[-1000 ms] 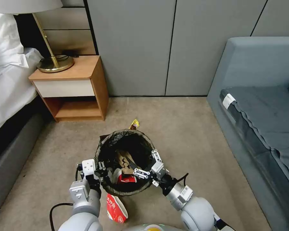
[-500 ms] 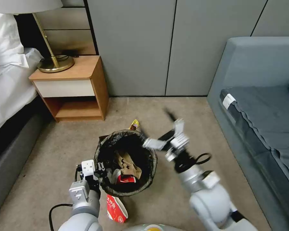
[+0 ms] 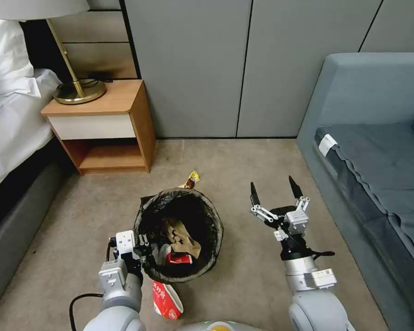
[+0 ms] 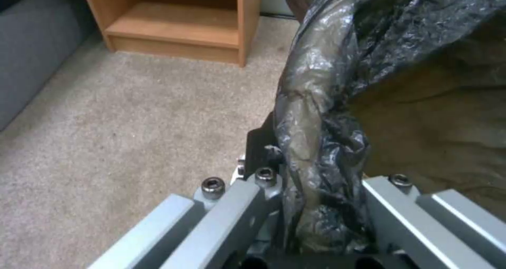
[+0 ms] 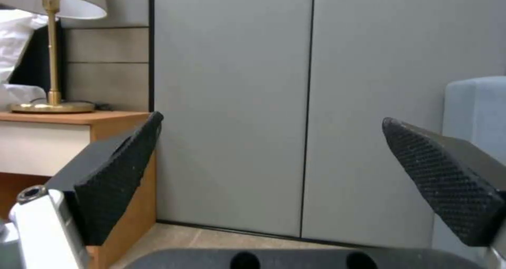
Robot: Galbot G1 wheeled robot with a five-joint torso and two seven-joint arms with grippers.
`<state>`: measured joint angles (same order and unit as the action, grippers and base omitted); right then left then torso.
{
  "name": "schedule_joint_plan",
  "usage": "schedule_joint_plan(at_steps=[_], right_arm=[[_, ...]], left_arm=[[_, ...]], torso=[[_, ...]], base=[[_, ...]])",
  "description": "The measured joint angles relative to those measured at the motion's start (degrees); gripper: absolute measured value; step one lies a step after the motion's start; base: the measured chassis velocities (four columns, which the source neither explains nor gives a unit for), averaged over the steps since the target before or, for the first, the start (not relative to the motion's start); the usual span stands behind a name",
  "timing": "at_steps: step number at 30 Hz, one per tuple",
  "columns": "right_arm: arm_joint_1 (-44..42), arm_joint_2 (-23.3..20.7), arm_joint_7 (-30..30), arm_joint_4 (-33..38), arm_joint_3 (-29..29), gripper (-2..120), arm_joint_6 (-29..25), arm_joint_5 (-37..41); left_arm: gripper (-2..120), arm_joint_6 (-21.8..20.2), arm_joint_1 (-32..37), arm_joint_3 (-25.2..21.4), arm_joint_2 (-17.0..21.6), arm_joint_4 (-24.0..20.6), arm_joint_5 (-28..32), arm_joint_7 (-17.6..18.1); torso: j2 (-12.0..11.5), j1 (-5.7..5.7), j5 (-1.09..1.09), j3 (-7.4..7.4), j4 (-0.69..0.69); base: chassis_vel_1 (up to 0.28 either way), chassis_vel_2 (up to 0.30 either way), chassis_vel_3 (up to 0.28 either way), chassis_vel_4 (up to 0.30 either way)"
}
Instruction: Pick up the trash bin, then pick up the garbage from the floor and place it into the trash bin.
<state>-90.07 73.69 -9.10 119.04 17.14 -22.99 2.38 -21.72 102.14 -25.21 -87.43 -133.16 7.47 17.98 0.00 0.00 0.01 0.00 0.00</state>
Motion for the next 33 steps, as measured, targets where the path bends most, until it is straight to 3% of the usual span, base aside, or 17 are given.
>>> schedule_joint_plan(at_steps=[19, 33], right_arm=[[1.71, 0.02, 0.29, -0.55, 0.21, 100, 0.77, 0.0], [1.68, -0.05, 0.62, 0.34, 0.17, 100, 1.44, 0.23]], left_arm=[[1, 0.15, -0.77, -0.14, 0.04, -0.2, 1.9, 0.47], [1, 0.15, -0.47, -0.12, -0.14, -0.62, 2.16, 0.55]], torso=[[0.0, 0.0, -0.01, 0.0, 0.0], [0.0, 0.0, -0.01, 0.0, -0.01]], base=[[0.002, 0.002, 0.003, 0.001], [0.079, 0.077, 0.075, 0.078]])
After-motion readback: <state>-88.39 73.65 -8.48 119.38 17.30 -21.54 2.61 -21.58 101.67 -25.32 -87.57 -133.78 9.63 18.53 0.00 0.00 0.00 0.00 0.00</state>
